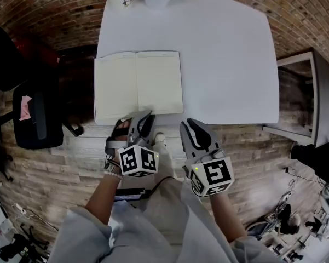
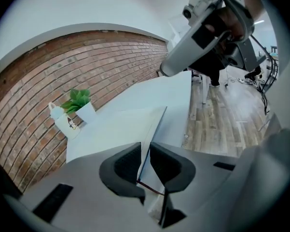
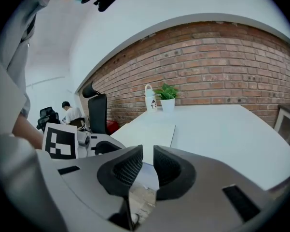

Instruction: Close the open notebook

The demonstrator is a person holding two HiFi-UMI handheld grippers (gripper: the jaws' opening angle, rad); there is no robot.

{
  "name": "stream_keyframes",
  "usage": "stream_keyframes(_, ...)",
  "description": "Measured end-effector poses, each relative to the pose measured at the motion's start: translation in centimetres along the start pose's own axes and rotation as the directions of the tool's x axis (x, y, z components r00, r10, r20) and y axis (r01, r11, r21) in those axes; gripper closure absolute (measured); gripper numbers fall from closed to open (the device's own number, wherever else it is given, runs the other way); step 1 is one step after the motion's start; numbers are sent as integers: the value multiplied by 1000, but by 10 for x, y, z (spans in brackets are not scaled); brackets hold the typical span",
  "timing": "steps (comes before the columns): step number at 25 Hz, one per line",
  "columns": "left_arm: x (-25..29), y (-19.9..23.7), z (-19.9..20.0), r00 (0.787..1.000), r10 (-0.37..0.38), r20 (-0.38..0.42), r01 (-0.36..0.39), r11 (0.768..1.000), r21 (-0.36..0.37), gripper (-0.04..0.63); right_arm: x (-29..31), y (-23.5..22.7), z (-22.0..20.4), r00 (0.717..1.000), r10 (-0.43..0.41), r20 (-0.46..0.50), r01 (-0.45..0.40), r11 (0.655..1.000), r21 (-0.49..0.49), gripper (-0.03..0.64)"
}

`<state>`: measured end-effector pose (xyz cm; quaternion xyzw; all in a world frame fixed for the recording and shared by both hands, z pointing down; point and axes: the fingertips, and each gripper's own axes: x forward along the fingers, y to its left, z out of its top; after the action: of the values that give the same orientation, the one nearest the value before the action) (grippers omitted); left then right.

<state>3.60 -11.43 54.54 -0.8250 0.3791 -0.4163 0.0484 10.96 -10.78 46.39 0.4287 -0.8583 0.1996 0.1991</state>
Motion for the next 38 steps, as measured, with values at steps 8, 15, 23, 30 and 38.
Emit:
stream_keyframes(8,-5,2,1,1000,-9,26,9,1000,-28,528,22,-9,-19,998,-5,-55,12,990,142,476)
stream_keyframes(15,-6,4,1,999,-23,48,26,998,-65,529,39,-20,-34,998,10,-61,14,922,386,476)
stream_keyframes(23,-8,6,0,996,-48,71,54,995,-85,529,49,-25,-38,999,43,-7,-32,833,552,511)
stream_keyframes(30,-10,6,1,990,-93,104,107,985,-138,528,45,-24,-31,999,44,30,-53,831,553,549)
stream_keyframes(38,-36,7,7,978,-148,146,171,972,-160,537,40,-19,-23,998,46,38,-59,840,540,557)
